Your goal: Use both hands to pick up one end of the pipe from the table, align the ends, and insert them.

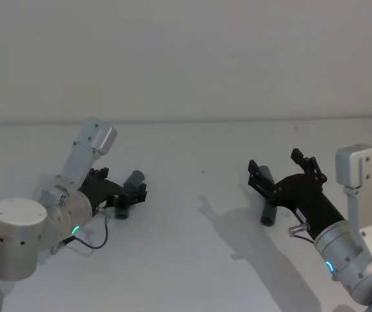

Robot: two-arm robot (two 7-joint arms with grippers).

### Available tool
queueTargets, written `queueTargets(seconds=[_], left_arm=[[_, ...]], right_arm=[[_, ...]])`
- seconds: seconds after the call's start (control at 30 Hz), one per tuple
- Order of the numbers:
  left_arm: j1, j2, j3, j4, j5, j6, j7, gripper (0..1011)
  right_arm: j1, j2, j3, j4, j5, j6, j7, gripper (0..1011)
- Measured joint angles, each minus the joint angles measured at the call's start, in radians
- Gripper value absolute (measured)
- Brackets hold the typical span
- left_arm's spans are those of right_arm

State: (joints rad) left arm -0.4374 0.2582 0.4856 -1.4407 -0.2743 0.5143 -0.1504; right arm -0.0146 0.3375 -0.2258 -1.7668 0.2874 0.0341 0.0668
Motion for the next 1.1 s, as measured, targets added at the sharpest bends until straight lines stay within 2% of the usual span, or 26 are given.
queueTargets(seconds=[0.57,1.1], left_arm=[[-0.063,-0.012,0.025,0.071,0.022,0.057,-0.048,1002],[-0.094,-0.020,0.031,0.115,0.040,0.070,-0.063,1000]], right_arm=[[0.000,0.000,0.000,0.000,0.000,0.000,0.000,1000],[0.000,0.000,0.000,0.000,0.000,0.000,0.000,1000]])
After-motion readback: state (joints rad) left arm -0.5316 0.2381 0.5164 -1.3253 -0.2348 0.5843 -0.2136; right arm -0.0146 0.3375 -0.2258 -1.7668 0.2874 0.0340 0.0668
